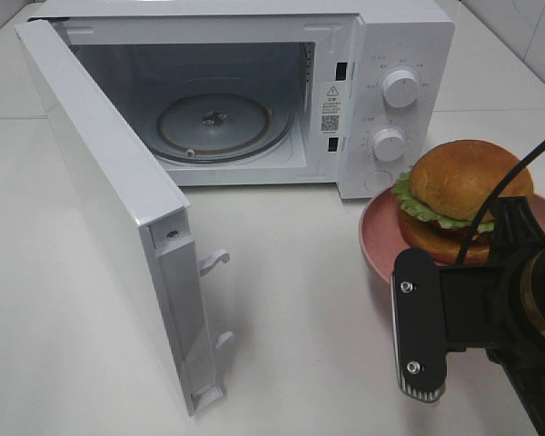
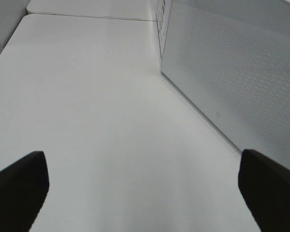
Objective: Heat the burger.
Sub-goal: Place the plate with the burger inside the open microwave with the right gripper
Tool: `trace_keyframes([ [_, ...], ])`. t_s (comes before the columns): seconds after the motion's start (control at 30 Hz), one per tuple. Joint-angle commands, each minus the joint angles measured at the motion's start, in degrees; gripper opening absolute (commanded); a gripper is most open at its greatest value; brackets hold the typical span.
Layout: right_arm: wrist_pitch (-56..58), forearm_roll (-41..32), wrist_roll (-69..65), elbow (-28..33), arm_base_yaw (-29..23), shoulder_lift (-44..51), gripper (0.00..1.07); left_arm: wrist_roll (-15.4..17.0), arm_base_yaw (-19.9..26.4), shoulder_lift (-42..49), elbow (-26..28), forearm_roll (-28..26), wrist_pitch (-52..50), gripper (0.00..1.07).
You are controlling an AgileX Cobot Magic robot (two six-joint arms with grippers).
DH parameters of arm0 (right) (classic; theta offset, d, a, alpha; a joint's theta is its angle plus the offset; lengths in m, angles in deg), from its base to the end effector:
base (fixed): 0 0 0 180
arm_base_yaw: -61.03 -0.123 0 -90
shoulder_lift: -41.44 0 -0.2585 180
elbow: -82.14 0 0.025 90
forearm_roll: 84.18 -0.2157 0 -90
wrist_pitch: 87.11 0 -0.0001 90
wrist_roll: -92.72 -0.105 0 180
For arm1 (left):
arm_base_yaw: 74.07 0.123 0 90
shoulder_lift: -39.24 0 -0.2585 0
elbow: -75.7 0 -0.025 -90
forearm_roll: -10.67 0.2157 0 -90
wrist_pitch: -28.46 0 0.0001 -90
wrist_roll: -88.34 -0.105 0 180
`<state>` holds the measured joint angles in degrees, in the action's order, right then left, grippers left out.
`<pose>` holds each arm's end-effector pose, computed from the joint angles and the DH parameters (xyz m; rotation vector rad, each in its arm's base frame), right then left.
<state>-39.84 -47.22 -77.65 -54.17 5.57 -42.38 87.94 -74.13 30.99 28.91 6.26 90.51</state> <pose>0.1388 0.1198 0.1762 -1.9765 1.9966 -0.5984 -0.0001 -0.0071 0.2565 0.0138 2.0423 -0.0883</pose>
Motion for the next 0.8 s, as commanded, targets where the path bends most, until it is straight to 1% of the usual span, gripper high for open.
trace_keyframes([
  [0.03,-2.2,3.8,3.9,-0.2,-0.1,0.5,0.03,0.4,-0.3,0.9,0.0,-0.5,-0.8,1.0],
  [0.3,-7.0,5.2,9.5,-0.2,-0.1,0.5,0.02,0.4,-0.3,0.9,0.0,-0.5,-0.8,1.0],
  [0.4,-9.5,5.6,10.4,-0.2,-0.1,0.5,0.0,0.4,-0.3,0.9,0.0,-0.5,-0.8,1.0],
  [0.63,-14.1,6.7,12.0,0.3,0.3,0.5,0.0,0.4,-0.3,0.9,0.0,-0.5,-0.8,1.0],
  [0.7,-15.6,6.6,12.9,0.3,1.1,0.5,0.0,0.4,-0.3,0.9,0.0,-0.5,-0.8,1.0],
  [0.73,-17.0,6.5,14.2,0.3,2.5,0.5,0.0,0.4,-0.3,0.9,0.0,-0.5,-0.8,1.0],
  [0.77,-17.0,6.5,14.2,0.3,2.5,0.5,0.0,0.4,-0.3,0.9,0.0,-0.5,-0.8,1.0],
  [0.8,-18.3,6.5,15.8,0.3,4.1,0.5,0.0,0.4,-0.3,0.9,0.0,-0.5,-0.8,1.0],
])
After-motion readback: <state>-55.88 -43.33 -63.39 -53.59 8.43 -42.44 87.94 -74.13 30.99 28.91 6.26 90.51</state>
